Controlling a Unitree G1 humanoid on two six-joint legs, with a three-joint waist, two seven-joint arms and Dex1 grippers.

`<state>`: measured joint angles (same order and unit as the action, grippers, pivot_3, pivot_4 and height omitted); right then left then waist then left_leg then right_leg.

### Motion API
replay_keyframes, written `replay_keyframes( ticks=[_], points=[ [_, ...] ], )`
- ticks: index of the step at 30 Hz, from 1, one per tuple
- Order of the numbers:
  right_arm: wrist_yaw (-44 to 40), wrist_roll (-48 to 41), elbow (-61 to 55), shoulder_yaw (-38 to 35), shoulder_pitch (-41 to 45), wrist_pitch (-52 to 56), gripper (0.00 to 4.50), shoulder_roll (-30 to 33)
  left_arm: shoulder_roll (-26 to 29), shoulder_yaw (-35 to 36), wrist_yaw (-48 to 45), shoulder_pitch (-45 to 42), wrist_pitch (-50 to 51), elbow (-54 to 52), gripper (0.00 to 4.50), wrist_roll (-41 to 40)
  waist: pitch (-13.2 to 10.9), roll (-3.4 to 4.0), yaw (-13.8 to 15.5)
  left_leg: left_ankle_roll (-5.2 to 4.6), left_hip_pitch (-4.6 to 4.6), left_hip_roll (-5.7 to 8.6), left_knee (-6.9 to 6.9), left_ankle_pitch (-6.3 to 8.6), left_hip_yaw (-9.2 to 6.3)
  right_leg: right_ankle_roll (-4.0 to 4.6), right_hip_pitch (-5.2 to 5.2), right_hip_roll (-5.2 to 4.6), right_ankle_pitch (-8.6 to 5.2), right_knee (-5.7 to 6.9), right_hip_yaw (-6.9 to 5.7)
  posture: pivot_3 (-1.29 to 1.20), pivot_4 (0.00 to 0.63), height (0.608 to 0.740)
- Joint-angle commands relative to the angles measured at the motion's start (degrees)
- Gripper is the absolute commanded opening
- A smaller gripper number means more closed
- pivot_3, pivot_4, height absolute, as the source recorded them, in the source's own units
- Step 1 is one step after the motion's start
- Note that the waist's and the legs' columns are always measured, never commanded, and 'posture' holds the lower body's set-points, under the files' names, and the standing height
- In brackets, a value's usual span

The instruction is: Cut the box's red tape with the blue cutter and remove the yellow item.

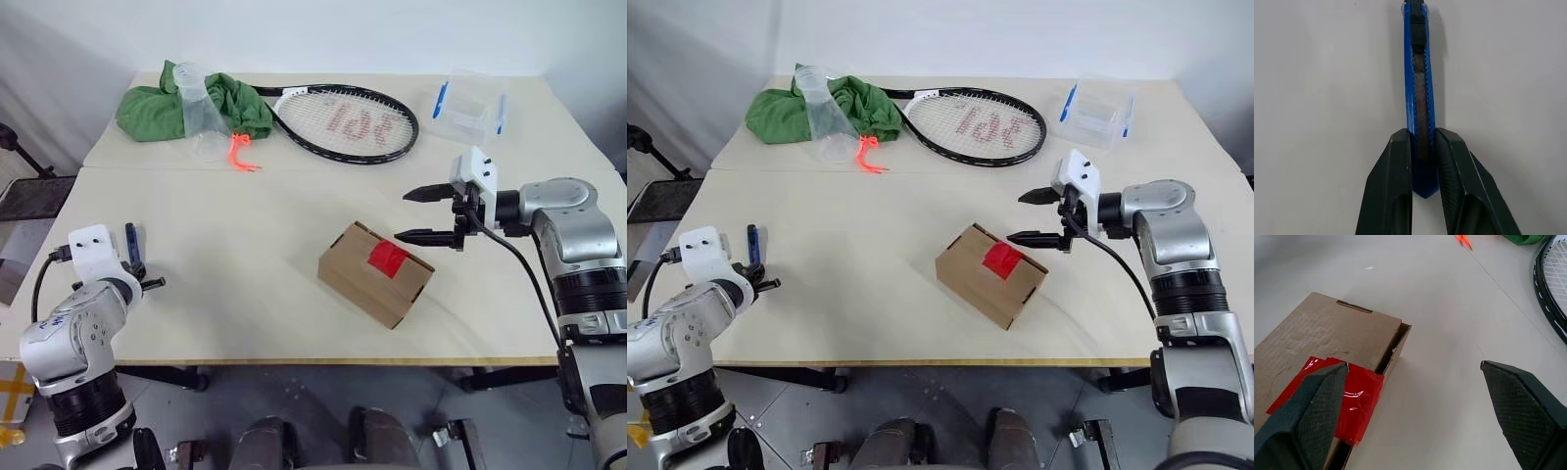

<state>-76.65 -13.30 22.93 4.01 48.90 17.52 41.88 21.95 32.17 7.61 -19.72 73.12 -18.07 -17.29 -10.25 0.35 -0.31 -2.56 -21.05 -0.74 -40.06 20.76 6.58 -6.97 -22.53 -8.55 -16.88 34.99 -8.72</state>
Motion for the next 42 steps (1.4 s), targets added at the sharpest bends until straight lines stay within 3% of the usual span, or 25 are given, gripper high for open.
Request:
replay_keyframes(
  ticks=[1, 4, 13, 17, 24, 29, 32, 38, 42],
  points=[
    [0.38, -0.79, -2.02, -1.79, 0.86, 0.21, 4.50, 1.32, 0.71, 0.40, -2.80, 3.21, 3.00, -0.50, 0.38, -0.40, 0.00, 0.00, -0.01, 0.00, -0.01, 0.00, 0.01, 0.00, 0.01, 0.00, -0.01, 0.00, 0.00, 0.00, 0.00, 0.00, 0.150, 0.740],
    [0.66, -1.04, -2.60, -1.98, 0.92, 0.60, 4.50, 1.34, 2.89, 0.11, -7.67, 4.65, 1.94, -2.29, 0.38, -2.45, 0.00, 0.00, 0.05, 0.00, -0.03, 0.00, 0.04, 0.00, 0.01, 0.00, -0.04, 0.00, 0.00, -0.02, 0.01, 0.00, 0.150, 0.740],
    [2.74, -2.60, -14.28, -0.51, 0.04, 7.79, 4.50, 1.40, 17.41, -3.05, -32.83, 13.86, -4.50, -10.20, 0.38, -13.92, -0.06, -0.02, 0.23, 0.03, -0.20, -0.02, 0.01, 0.02, -0.07, 0.04, -0.15, -0.02, -0.02, -0.08, 0.44, 0.00, 0.150, 0.740],
    [3.00, -5.02, -29.34, 3.25, -1.49, 14.82, 4.50, 0.12, 26.43, -9.65, -50.62, 20.59, -16.12, -14.74, 0.38, -16.27, -0.12, -0.01, -0.01, 0.16, -0.21, -0.05, 0.08, 0.09, -0.07, 0.08, -0.21, -0.01, -0.04, -0.13, 0.48, 0.00, 0.150, 0.740],
    [5.82, -6.30, -40.78, 9.62, -3.28, 17.81, 4.50, -4.01, 36.53, -20.91, -68.92, 21.09, -34.00, -11.57, 0.38, -12.22, -0.15, 0.04, 0.05, 0.20, -0.22, -0.09, 0.12, 0.12, 0.04, 0.20, -0.31, 0.09, -0.11, -0.09, 0.45, 0.00, 0.150, 0.740],
    [10.69, 1.02, -42.30, 16.71, -2.81, 17.13, 3.31, -4.33, 40.23, -28.01, -73.73, 17.61, -43.82, -5.85, 0.38, -5.10, -0.15, 0.03, 0.13, 0.18, -0.29, -0.05, 0.13, 0.11, 0.29, 0.20, -0.59, 0.09, -0.11, 0.06, 0.26, 0.00, 0.150, 0.740],
    [12.10, 4.55, -42.58, 20.43, -2.81, 14.57, 2.22, -5.54, 41.27, -32.07, -74.91, 15.10, -49.86, -1.84, 0.38, 0.42, -0.15, 0.03, 0.07, 0.14, -0.47, -0.03, 0.12, 0.09, 0.43, 0.20, -0.90, 0.11, -0.11, 0.20, 0.28, 0.00, 0.150, 0.740],
    [13.07, 11.04, -41.79, 27.43, -3.54, 9.38, 0.09, -7.60, 39.88, -34.36, -76.00, 10.95, -51.59, 0.90, 0.38, 1.82, -0.18, -0.02, 0.01, 0.13, -0.54, -0.06, 0.12, 0.08, 0.52, 0.19, -1.07, 0.14, -0.11, 0.38, 0.26, 0.00, 0.150, 0.740],
    [13.09, 13.86, -40.44, 30.42, -3.45, 6.45, 0.04, -9.68, 37.45, -34.88, -73.85, 8.96, -52.34, 3.05, 0.38, 3.39, -0.19, -0.03, 0.02, 0.11, -0.53, -0.06, 0.09, 0.07, 0.53, 0.19, -1.06, 0.13, -0.12, 0.42, 0.26, 0.00, 0.150, 0.740]
  ],
)
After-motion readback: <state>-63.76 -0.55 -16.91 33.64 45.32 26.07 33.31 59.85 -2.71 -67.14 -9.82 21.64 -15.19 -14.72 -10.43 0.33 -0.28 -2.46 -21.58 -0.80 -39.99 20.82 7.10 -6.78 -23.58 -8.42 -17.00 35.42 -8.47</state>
